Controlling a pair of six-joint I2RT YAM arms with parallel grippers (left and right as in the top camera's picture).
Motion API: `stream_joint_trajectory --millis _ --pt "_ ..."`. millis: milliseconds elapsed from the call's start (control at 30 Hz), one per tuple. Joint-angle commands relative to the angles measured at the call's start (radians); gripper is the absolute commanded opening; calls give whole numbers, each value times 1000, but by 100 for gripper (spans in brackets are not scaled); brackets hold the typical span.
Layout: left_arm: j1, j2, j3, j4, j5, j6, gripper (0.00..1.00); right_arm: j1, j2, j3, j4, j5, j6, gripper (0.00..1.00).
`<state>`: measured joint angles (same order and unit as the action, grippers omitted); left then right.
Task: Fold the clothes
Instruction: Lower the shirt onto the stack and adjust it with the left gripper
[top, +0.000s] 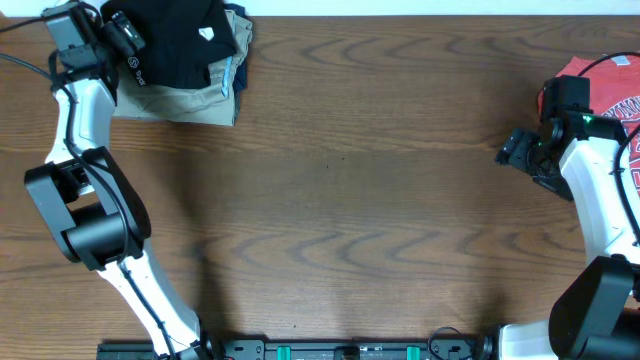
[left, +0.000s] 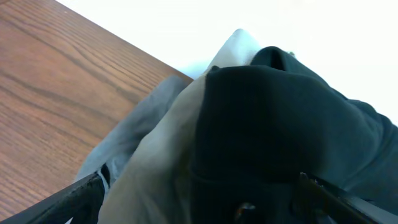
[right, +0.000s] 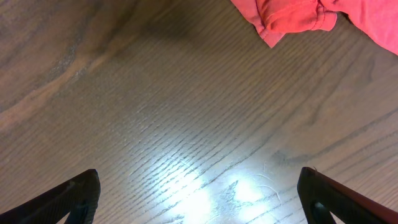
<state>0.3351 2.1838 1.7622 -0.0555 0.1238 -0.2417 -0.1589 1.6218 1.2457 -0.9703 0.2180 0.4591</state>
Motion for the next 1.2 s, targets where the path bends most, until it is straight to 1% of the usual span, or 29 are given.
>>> stream_joint_trajectory --millis 0,33,100,133,367,500,600,800,967,1167 --pt "-6 -87 24 13 -13 3 75 -4 -13 8 2 18 -4 99" --pt "-8 -103 24 16 -13 3 59 -4 -13 8 2 18 -4 99" --pt "-18 -131 24 22 -13 1 19 -4 -13 8 2 18 -4 99" --pt "-25 -140 24 29 -13 -3 6 -4 -13 8 2 18 -4 99" --pt "-64 -103 24 79 -13 -3 6 -4 -13 8 2 18 -4 99" --pt "-64 -26 24 141 -16 -3 6 -4 -13 8 2 18 -4 99" --pt "-64 56 24 185 -61 16 6 -4 -13 8 2 18 -4 99" --pt "-58 157 24 103 -195 39 6 -4 -13 8 2 18 -4 99" --pt "-44 139 24 82 -215 39 6 -4 -13 8 2 18 -4 99" --pt "-53 6 24 56 -214 38 6 -4 -13 8 2 18 -4 99"
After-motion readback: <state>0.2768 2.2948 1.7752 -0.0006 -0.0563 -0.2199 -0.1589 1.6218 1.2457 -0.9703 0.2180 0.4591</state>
